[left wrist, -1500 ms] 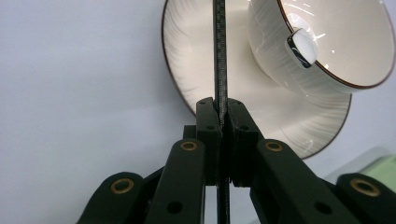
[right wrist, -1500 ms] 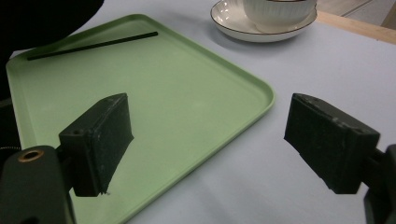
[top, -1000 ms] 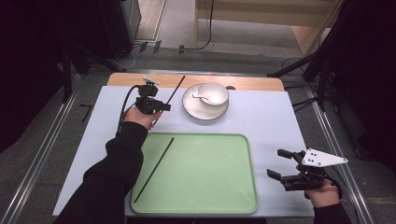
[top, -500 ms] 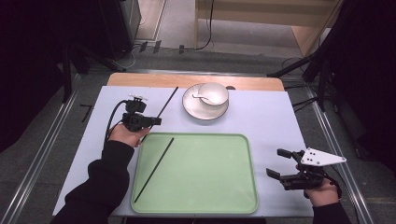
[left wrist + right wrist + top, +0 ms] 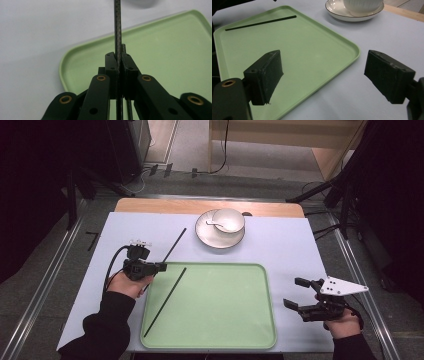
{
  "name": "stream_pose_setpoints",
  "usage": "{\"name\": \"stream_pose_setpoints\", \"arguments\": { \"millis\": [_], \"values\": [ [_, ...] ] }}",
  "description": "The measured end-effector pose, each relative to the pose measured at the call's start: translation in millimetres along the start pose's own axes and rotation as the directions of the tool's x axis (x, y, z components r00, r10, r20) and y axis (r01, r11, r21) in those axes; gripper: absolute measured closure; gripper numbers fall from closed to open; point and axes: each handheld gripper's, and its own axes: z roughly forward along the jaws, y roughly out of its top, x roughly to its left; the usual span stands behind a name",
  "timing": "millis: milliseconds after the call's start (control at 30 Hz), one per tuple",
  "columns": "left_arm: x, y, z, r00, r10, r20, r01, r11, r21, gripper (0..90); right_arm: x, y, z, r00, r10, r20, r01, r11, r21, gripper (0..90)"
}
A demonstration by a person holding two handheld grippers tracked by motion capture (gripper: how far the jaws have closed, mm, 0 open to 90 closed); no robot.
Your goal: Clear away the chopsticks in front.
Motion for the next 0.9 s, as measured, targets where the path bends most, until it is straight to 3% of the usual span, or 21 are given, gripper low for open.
{"name": "stream_pose_setpoints", "arguments": {
  "millis": [133,500,800,900],
  "values": [
    [-3.7,-14.2,-3.5,0.9999,0.007,-0.009,-0.007,0.9999,0.013,86.3,0.0,1.6,1.7,1.0000,-0.006,-0.008,0.006,1.000,-0.003,15.3],
    [-12.3,-51.1,-3.2,0.9995,-0.032,-0.006,0.032,0.9976,0.061,86.2,-0.4,3.5,3.9,0.9998,-0.018,-0.012,0.018,1.000,0.000,15.3],
    [-18.5,-71.7,2.6,0.9971,-0.069,-0.032,0.073,0.9873,0.141,86.2,-0.5,3.9,4.0,0.9997,-0.021,-0.010,0.021,1.000,0.000,15.3],
    [-19.5,-75.1,0.6,0.9949,-0.093,-0.040,0.097,0.9860,0.135,86.2,-0.4,4.1,3.8,0.9998,-0.021,-0.009,0.021,1.000,-0.001,15.3]
  ]
}}
